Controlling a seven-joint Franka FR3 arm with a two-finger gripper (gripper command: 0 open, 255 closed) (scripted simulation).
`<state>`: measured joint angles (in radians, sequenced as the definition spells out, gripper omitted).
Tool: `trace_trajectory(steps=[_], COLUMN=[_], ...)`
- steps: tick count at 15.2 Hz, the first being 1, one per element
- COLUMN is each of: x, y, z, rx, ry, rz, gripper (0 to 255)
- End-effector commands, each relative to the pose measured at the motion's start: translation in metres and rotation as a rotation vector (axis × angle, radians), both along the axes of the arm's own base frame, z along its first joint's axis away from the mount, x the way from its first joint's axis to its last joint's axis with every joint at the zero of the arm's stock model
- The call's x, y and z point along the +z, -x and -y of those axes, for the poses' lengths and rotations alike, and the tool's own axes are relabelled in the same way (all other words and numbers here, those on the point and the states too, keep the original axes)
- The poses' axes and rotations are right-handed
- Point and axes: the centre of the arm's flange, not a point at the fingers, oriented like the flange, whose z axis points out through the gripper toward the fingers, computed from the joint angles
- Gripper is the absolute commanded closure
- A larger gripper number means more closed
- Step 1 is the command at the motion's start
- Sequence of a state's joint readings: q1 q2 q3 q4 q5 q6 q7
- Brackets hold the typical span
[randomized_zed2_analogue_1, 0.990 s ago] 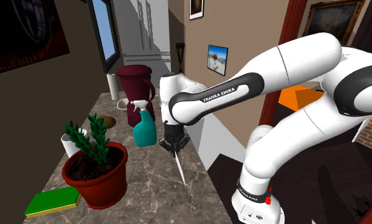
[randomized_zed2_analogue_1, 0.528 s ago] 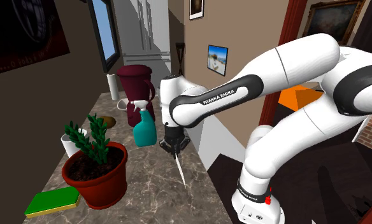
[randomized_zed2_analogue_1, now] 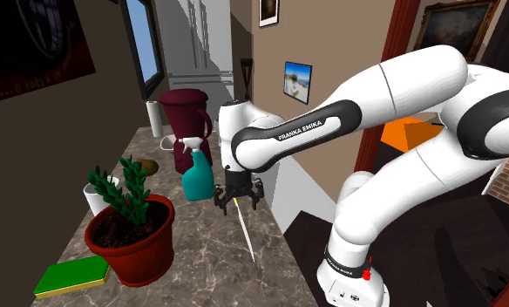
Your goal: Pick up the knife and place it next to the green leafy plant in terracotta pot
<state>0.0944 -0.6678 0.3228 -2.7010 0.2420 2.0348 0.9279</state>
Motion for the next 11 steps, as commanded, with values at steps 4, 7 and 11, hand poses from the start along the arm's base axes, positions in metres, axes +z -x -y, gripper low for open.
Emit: trace_trajectory(steps=[4,7,11], x=[0.043,0.043,0.043], y=[0.000,0.000,0.000], z=[0.000,0.000,0.000], rx=[0.000,0.000,0.000], ry=[0.000,0.000,0.000], rz=[-0.001,-0.001,-0.001], gripper=[0,0,0])
